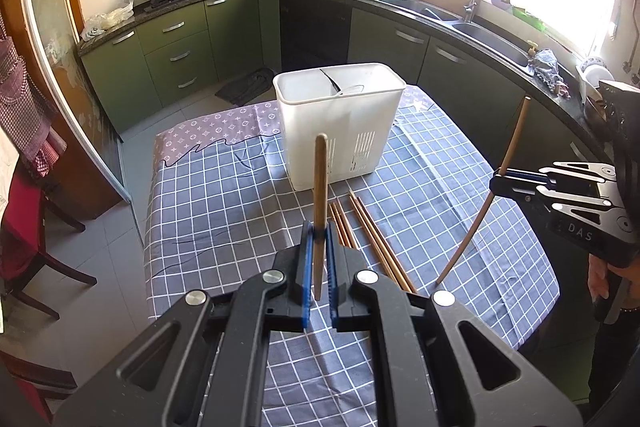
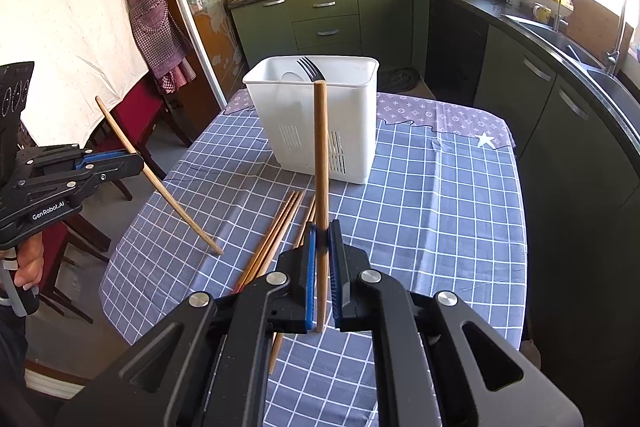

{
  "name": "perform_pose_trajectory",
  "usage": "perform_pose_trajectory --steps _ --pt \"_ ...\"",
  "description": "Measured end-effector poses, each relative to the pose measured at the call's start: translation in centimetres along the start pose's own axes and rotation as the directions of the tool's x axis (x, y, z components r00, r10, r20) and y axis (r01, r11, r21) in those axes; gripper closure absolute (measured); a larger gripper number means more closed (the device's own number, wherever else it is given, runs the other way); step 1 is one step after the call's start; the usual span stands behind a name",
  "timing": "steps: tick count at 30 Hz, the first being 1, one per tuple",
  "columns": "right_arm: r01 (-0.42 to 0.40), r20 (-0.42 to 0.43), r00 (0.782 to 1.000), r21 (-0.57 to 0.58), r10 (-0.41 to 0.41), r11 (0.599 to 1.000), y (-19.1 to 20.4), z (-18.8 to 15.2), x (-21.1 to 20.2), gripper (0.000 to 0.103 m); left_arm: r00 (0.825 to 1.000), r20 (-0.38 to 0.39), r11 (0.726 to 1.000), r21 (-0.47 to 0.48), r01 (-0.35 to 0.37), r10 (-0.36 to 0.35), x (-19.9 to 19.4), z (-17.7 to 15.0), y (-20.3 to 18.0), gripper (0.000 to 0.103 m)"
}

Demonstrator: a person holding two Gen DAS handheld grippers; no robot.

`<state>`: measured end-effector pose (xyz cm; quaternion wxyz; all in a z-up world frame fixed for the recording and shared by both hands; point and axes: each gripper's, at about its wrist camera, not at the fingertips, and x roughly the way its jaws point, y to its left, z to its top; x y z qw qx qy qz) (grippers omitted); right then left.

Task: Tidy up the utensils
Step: 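Drop the chopstick into the holder with the left gripper while the right lifts its chopstick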

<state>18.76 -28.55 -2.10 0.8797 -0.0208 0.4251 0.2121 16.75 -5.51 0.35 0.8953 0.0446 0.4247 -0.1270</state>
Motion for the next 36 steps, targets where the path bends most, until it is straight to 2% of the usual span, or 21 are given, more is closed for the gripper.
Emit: perform_pose_trajectory --steps 6,11,16,20,24,26,29,36 --pt "-0.002 0.029 1.0 -0.013 0.002 1.0 0.5 1.7 -1.3 0.096 1.0 0.021 1.0 0.01 0.009 -0.009 -1.0 1.4 -0.4 0.097" --pt "0.0 0.112 0.994 -0.02 0.002 1.0 0.9 5.3 -4.4 0.096 0.995 0.095 1.0 0.017 0.019 -0.021 -3.7 4.3 -0.8 0.097" --pt "-0.007 0.216 0.976 -0.004 0.008 1.0 0.8 9.7 -7.9 0.096 0.979 0.201 1.0 0.012 0.026 -0.028 -7.0 8.6 -0.7 0.097" --pt "-0.021 0.295 0.955 0.018 0.015 1.0 0.4 13.5 -9.6 0.096 0.958 0.285 0.999 -0.023 0.034 -0.026 -8.7 12.0 -0.1 0.097" --pt "-0.001 0.356 0.934 0.044 -0.015 0.999 0.0 16.5 -9.6 0.096 0.939 0.343 0.999 -0.048 0.024 -0.006 -8.6 14.6 0.2 0.097" --pt "0.024 0.363 0.931 0.057 -0.043 0.998 -0.3 17.8 -8.7 0.096 0.935 0.354 0.998 -0.057 0.006 0.014 -7.6 15.5 0.2 0.097" --pt "0.041 0.337 0.939 0.076 -0.064 0.996 -1.1 19.1 -6.0 0.096 0.942 0.333 0.998 -0.07 -0.004 0.027 -5.0 16.2 0.3 0.097" --pt "0.052 0.221 0.973 0.072 -0.067 0.996 -2.0 18.8 1.3 0.096 0.978 0.204 0.996 -0.083 -0.021 0.038 2.5 15.7 0.6 0.097"
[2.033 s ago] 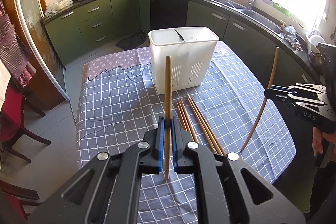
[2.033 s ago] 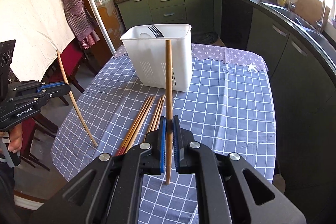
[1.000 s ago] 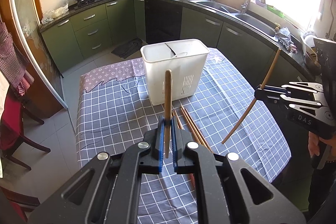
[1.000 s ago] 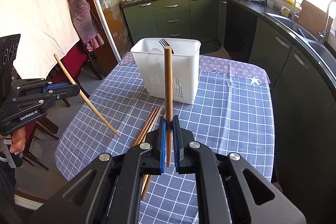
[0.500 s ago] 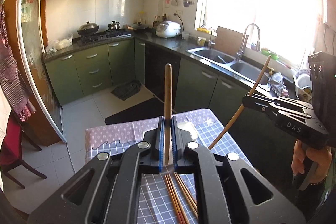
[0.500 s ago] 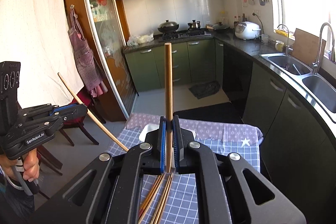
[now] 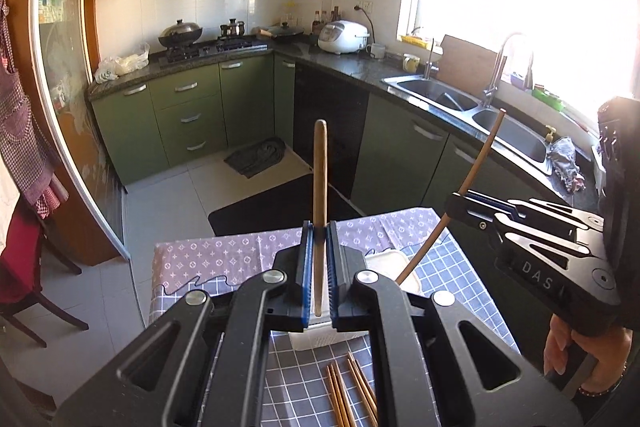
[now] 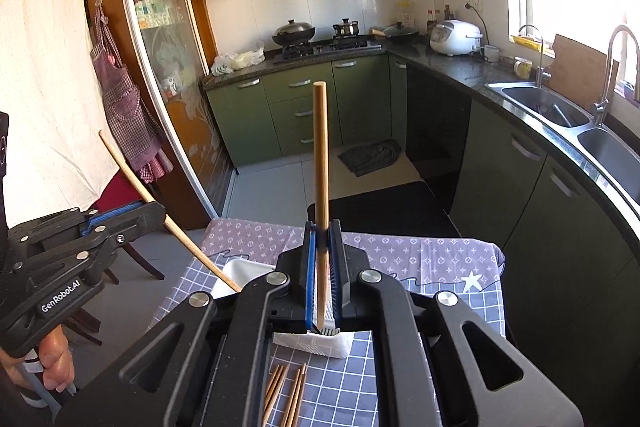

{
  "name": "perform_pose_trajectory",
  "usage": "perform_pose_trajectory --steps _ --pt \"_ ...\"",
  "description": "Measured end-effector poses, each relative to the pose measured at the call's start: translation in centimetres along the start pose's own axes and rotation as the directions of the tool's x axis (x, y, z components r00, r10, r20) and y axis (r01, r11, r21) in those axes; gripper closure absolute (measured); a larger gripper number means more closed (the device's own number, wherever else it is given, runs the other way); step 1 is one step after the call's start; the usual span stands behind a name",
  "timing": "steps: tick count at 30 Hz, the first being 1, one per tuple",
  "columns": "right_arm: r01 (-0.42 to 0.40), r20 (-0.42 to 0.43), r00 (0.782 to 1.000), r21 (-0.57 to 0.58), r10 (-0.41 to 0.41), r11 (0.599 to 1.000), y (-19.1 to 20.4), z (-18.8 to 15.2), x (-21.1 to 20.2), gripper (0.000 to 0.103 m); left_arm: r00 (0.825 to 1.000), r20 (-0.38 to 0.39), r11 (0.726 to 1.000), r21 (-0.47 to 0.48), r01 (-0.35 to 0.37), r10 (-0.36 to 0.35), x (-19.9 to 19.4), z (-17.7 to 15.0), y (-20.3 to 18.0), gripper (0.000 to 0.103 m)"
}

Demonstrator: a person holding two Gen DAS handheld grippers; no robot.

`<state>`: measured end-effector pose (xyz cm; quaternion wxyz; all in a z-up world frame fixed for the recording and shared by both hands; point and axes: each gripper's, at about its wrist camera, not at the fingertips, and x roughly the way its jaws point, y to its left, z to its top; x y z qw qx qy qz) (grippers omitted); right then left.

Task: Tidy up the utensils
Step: 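Drop the chopstick into the holder with the left gripper while the right lifts its chopstick, then lower the chopstick into the holder and open the right gripper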

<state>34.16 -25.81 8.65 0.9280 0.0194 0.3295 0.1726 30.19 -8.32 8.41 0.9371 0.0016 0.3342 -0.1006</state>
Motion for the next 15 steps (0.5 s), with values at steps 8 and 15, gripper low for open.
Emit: perform_pose_trajectory --steps 8,15 --pt "-0.006 -0.036 0.999 -0.02 0.005 1.0 0.2 -1.2 1.4 0.092 0.996 -0.094 1.0 -0.007 0.001 -0.001 2.7 -1.8 0.5 0.093" --pt "-0.05 0.033 0.998 -0.015 0.05 0.999 0.4 -2.6 -4.5 0.081 0.997 -0.072 0.999 -0.027 0.034 -0.036 -1.0 -2.5 1.0 0.069"
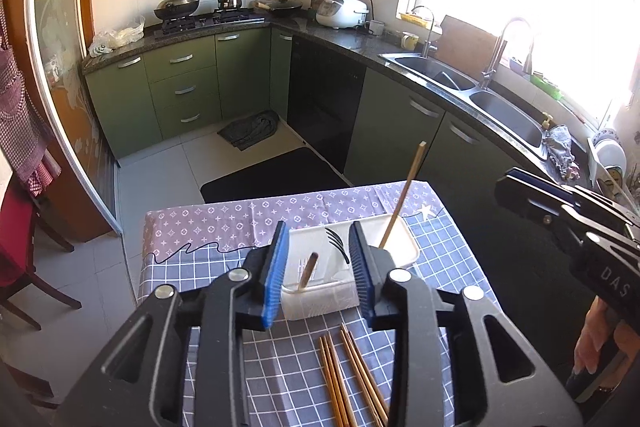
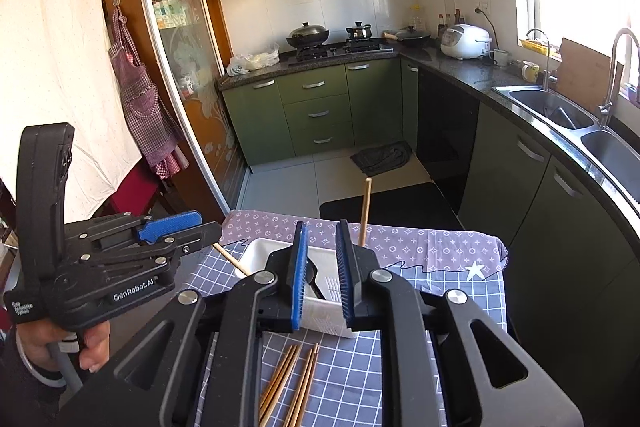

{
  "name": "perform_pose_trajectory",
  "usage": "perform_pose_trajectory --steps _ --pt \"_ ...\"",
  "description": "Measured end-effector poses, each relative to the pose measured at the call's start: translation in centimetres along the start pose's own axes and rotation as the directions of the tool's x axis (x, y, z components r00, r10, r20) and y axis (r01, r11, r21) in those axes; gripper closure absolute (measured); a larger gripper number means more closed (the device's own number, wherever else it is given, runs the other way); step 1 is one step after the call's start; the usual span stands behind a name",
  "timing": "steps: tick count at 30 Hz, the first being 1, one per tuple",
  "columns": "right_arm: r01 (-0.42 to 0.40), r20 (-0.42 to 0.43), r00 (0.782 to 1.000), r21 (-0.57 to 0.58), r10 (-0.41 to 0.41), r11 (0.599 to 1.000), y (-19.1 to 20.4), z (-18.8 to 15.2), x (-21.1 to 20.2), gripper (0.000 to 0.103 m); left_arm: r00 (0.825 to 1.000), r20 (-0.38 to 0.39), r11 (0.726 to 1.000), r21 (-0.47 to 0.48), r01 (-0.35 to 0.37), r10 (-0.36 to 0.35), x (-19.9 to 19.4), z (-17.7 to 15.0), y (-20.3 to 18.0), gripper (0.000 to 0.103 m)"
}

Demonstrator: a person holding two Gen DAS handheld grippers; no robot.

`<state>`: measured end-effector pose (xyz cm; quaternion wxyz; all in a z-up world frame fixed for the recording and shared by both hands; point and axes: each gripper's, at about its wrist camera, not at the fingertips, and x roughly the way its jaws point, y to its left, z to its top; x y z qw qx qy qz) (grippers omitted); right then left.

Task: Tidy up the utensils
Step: 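Lower the chopstick into the holder and open the right gripper, then close the left gripper on another wooden chopstick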

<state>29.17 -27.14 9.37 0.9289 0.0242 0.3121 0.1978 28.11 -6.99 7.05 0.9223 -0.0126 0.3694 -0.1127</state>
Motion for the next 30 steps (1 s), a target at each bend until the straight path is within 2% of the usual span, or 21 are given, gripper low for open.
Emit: perform_pose_trajectory --steps 2,6,9,13,17,19,23,30 --pt "-0.002 -0.003 1.0 0.001 0.002 1.0 -0.2 -1.3 -1.6 0.078 1.0 -0.022 1.0 -0.007 0.005 -0.005 -0.7 -1.0 0.2 0.064" --pt "0.011 -0.075 0.997 0.001 -0.011 1.0 -1.0 -5.4 -2.4 0.078 0.989 -0.143 0.999 -0.021 0.027 -0.029 -0.4 -4.9 0.3 0.063" --pt "0.027 -0.16 0.987 0.004 -0.026 1.0 -2.0 -9.3 -1.4 0.078 0.966 -0.251 0.998 -0.037 0.053 -0.061 1.1 -8.5 0.4 0.063" --pt "0.054 -0.265 0.963 0.019 -0.047 0.998 -3.5 -13.5 1.2 0.078 0.923 -0.377 0.997 -0.046 0.06 -0.072 4.5 -12.2 -0.1 0.064" --pt "0.059 -0.336 0.941 0.035 -0.044 0.998 -4.6 -16.2 3.2 0.078 0.884 -0.464 0.998 -0.045 0.034 -0.051 8.5 -14.6 -0.6 0.076" --pt "0.058 -0.355 0.934 0.041 -0.04 0.997 -4.9 -17.0 3.7 0.078 0.867 -0.497 0.999 -0.035 0.024 -0.039 10.1 -15.4 -1.1 0.082" --pt "0.057 -0.372 0.928 0.044 -0.037 0.997 -5.4 -17.9 4.1 0.078 0.845 -0.535 1.0 -0.018 -0.001 -0.008 12.2 -16.0 -1.8 0.087" --pt "0.043 -0.387 0.922 0.048 -0.021 0.998 -5.5 -18.1 4.6 0.078 0.812 -0.583 0.999 0.004 -0.041 0.035 14.2 -17.3 -2.0 0.09"
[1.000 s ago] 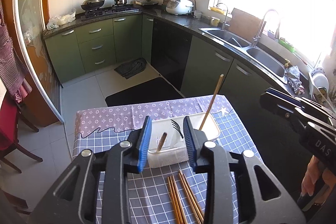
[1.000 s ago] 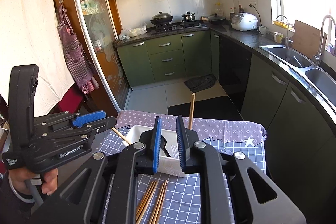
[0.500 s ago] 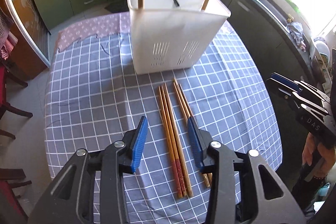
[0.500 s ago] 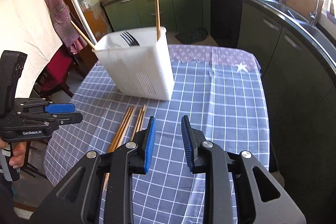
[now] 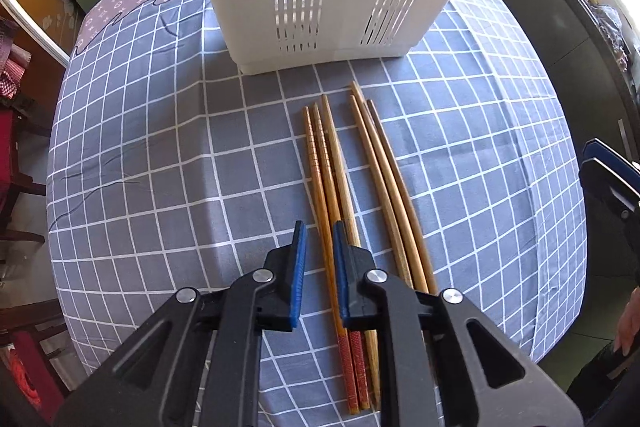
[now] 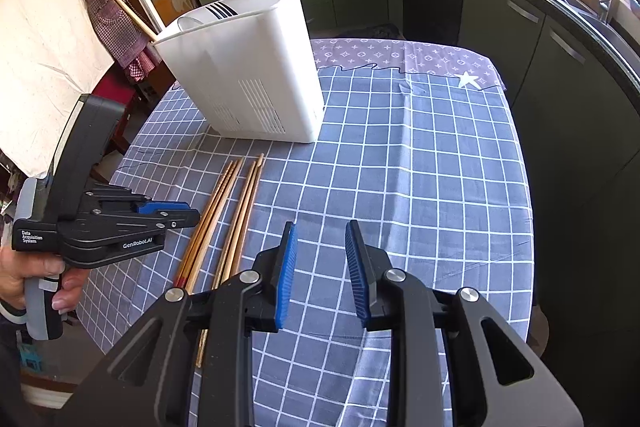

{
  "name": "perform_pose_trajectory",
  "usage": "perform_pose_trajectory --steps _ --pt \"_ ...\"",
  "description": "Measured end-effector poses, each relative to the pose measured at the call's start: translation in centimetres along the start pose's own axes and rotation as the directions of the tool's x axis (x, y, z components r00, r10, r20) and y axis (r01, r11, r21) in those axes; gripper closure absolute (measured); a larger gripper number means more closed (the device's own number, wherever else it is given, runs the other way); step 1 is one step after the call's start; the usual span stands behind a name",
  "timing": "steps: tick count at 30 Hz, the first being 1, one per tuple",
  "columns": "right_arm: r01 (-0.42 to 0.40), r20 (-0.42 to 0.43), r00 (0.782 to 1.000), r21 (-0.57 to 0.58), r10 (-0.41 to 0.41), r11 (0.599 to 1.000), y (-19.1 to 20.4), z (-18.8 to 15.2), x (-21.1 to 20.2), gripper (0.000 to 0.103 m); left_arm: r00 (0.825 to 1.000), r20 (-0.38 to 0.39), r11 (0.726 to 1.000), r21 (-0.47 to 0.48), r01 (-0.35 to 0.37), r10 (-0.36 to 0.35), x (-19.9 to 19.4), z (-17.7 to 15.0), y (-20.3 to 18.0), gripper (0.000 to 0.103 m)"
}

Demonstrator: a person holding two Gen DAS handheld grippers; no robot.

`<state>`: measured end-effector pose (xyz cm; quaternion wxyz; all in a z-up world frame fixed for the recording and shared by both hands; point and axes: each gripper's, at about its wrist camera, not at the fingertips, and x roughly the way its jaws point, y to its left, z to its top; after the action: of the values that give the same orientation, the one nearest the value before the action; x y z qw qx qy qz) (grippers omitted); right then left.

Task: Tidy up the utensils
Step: 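Close the left gripper on another wooden chopstick, then grasp a chopstick with the right gripper while the left gripper lifts its chopstick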

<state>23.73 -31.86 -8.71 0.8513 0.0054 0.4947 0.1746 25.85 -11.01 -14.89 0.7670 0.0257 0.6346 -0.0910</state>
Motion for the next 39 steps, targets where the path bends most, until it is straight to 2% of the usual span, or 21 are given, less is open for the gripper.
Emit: perform_pose_trajectory --steps 12,15,19,23,26,33,36,39 --pt "-0.017 -0.022 1.0 -0.007 0.017 1.0 0.5 -0.2 0.7 0.078 0.999 -0.037 1.0 0.006 -0.024 0.024 2.0 1.2 -1.1 0.092" --pt "-0.014 -0.028 1.0 -0.014 0.014 1.0 0.6 -0.3 0.8 0.074 0.999 -0.043 0.999 0.015 -0.03 0.03 2.1 1.5 -1.2 0.096" --pt "-0.009 -0.041 0.999 -0.016 0.008 1.0 0.6 -0.3 1.2 0.074 0.999 -0.029 1.0 0.012 -0.012 0.012 1.6 1.6 -0.3 0.096" --pt "-0.016 -0.073 0.997 -0.015 0.015 1.0 0.7 -0.1 2.2 0.074 0.999 0.045 1.0 0.019 -0.001 0.001 -0.8 1.3 0.4 0.097" --pt "-0.019 -0.106 0.994 -0.022 0.017 1.0 1.1 0.1 3.4 0.074 0.991 0.136 0.999 0.034 -0.006 0.002 -3.7 0.8 0.8 0.097" --pt "-0.062 -0.192 0.98 -0.046 0.052 0.997 3.8 0.6 7.0 0.075 0.941 0.338 0.997 0.065 -0.042 0.018 -9.7 -1.7 1.8 0.097" --pt "-0.063 -0.23 0.972 -0.066 0.047 0.996 5.1 1.0 8.5 0.083 0.924 0.382 0.996 0.072 -0.05 0.019 -10.9 -2.8 2.2 0.096" --pt "-0.042 -0.257 0.966 -0.09 0.017 0.995 6.3 1.4 9.9 0.087 0.914 0.405 0.996 0.078 -0.048 0.013 -11.6 -3.4 2.4 0.097"
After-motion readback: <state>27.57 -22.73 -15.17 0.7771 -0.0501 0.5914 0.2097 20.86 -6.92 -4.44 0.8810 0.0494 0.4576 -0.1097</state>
